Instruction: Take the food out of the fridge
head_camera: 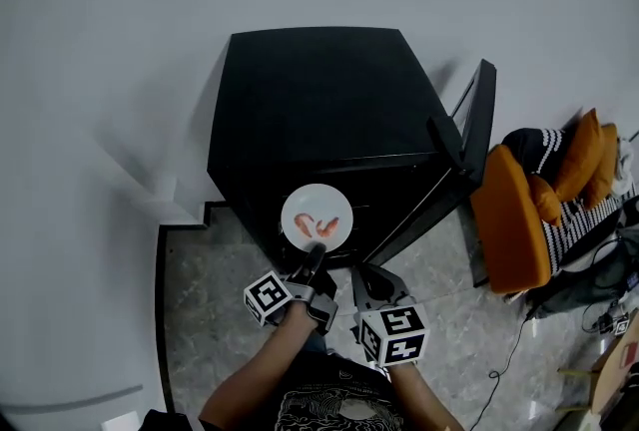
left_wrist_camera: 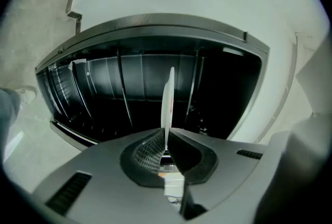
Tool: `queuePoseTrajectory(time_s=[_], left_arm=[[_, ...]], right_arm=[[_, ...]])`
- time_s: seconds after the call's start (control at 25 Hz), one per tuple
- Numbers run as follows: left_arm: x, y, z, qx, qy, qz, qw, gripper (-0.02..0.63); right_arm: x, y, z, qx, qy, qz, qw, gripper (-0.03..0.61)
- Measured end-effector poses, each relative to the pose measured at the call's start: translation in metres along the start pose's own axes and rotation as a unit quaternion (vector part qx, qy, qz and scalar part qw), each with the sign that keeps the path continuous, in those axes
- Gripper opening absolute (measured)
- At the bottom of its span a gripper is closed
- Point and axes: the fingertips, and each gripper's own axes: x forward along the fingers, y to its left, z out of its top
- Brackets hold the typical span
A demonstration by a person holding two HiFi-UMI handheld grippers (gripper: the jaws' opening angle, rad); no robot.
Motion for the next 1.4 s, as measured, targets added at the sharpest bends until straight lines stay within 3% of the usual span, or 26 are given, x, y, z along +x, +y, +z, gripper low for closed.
queuePoseTrajectory(time_s=[0.2,0.36,0.64,1.4], left_arm=[[-0.022,-0.021,-0.01,0.007,-0.002,-0.021,0.9997,0.023],[-0.044,-0.025,-0.016,0.009,-0.006,-0.012,0.9999,0.023],[-0.074,-0.063,-0.031,0.002,-0.013,-0.06,0.9981,0.023],[-0.138,-0.09,-0.062,0.023,-0.027,-0.061,0.9975,0.023]], right_arm=[[-0.014,0.009,-0.005,0.004,-0.009,0.002,1.0,0.021],[-0.024,0.02,-0.009,0.006,-0.017,0.007,1.0,0.021],[-0.039,0.042,-0.015,0.005,-0.033,0.019,0.999,0.021],[-0.074,0.072,-0.029,-0.007,-0.062,0.029,0.998,0.021]])
